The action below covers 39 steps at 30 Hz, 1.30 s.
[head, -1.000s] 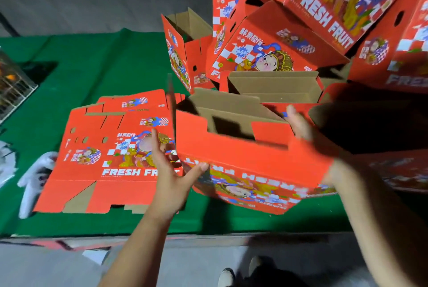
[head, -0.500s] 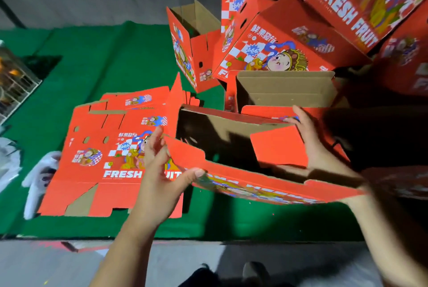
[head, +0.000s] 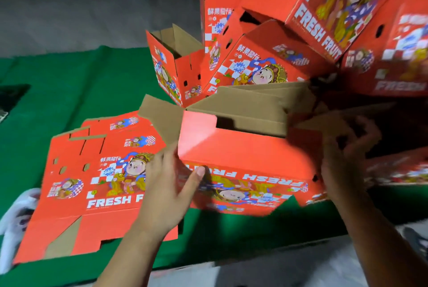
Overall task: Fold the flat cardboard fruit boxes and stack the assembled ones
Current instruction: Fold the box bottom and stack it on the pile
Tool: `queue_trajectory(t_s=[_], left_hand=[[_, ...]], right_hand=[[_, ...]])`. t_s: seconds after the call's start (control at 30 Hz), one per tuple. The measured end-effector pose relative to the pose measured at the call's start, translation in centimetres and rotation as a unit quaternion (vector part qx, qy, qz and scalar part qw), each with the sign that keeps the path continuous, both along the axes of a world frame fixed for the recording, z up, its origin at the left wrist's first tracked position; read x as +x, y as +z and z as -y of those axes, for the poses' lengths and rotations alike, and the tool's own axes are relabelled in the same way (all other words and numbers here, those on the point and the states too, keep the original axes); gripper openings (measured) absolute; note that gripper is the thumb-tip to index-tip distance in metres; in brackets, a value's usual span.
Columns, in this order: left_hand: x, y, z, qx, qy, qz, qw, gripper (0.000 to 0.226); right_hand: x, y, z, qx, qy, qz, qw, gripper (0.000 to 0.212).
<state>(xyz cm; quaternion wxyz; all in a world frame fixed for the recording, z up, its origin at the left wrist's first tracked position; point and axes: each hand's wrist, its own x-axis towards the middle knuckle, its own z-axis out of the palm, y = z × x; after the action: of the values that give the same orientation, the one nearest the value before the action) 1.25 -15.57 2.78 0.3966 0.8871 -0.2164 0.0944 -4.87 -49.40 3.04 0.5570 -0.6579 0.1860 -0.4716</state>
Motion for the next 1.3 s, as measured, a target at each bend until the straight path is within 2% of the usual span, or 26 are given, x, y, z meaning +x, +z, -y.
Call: queue_trajectory(t_s=[0.1, 0.17, 0.23, 0.27, 0.33, 0.4, 0.47, 0.53, 0.6, 0.67, 0.77, 0.87, 0.93, 1.07, 1.13, 1.2, 1.3], left_hand=[[0.3, 0.1, 0.2, -0.039, 0.033, 0.032, 0.998, 0.027], [0.6, 0.6, 0.6, -0.087, 0.066, 0.040, 0.993, 0.027], [1.1, 0.9, 1.2, -0.117, 0.098, 0.020, 0.988, 0.031], [1.2, 1.0, 1.6, -0.129, 0.110, 0.011, 0.986, 0.027], [1.3, 1.2, 2.1, -0.126, 0.129, 0.000, 0.984, 0.017], [1.0, 1.2, 2.4, -0.111, 0.134, -0.012, 0.985, 0.038], [0.4, 1.0, 2.5, -0.108, 0.139, -0.011, 0.984, 0.052], [0.2, 0.7, 2.1, -0.103, 0.126, -0.001, 0.987, 0.067], [0.5, 0.8, 1.7, -0.129, 0.095, -0.034, 0.986, 0.095], [1.1, 1.0, 1.4, -0.142, 0.059, -0.052, 0.987, 0.113], [1.6, 1.1, 1.4, -0.056, 0.004, 0.004, 0.998, 0.111], [2.0, 2.0, 1.3, 0.052, -0.075, 0.074, 0.993, 0.084], [3.1, 3.4, 1.3, 0.100, -0.095, 0.080, 0.987, 0.062], [6.2, 5.6, 3.0, 0.178, -0.089, 0.044, 0.979, 0.067], [7.3, 5.9, 4.1, 0.144, -0.130, -0.039, 0.980, 0.066], [8.1, 6.0, 5.0, 0.123, -0.147, -0.110, 0.975, 0.066], [9.5, 7.0, 6.0, 0.143, -0.097, -0.189, 0.967, 0.078]], right_hand=[[-1.2, -0.5, -1.4, -0.033, -0.036, -0.046, 0.998, 0.030], [-1.5, -0.7, -2.8, 0.010, 0.021, -0.079, 0.997, 0.019], [-1.5, -1.2, -3.4, 0.051, 0.065, -0.150, 0.985, 0.009], [-1.6, -1.8, -3.1, 0.059, 0.083, -0.199, 0.975, 0.011], [-1.8, -2.4, -2.2, 0.123, 0.081, -0.254, 0.956, 0.023], [-1.5, -2.0, -1.8, 0.011, 0.122, -0.216, 0.969, 0.025], [-1.1, -1.4, -1.5, -0.092, 0.181, -0.201, 0.958, 0.027], [-0.6, -0.8, -1.2, -0.145, 0.203, -0.215, 0.944, 0.055], [-0.5, -0.5, -0.9, -0.216, 0.200, -0.235, 0.926, 0.084], [-0.4, 0.1, -1.1, -0.269, 0.191, -0.251, 0.910, 0.100], [-0.3, 1.3, -2.2, -0.320, 0.185, -0.285, 0.884, 0.105], [-0.7, 2.0, -2.8, -0.316, 0.225, -0.313, 0.867, 0.104], [-0.6, 1.9, -2.8, -0.312, 0.247, -0.322, 0.859, 0.103], [0.1, 1.2, -2.8, -0.348, 0.274, -0.315, 0.839, 0.103], [0.4, 0.8, -2.6, -0.362, 0.266, -0.296, 0.843, 0.102], [0.5, 0.4, -2.2, -0.366, 0.258, -0.270, 0.852, 0.090], [0.0, 0.1, -1.6, -0.361, 0.262, -0.227, 0.866, 0.069]])
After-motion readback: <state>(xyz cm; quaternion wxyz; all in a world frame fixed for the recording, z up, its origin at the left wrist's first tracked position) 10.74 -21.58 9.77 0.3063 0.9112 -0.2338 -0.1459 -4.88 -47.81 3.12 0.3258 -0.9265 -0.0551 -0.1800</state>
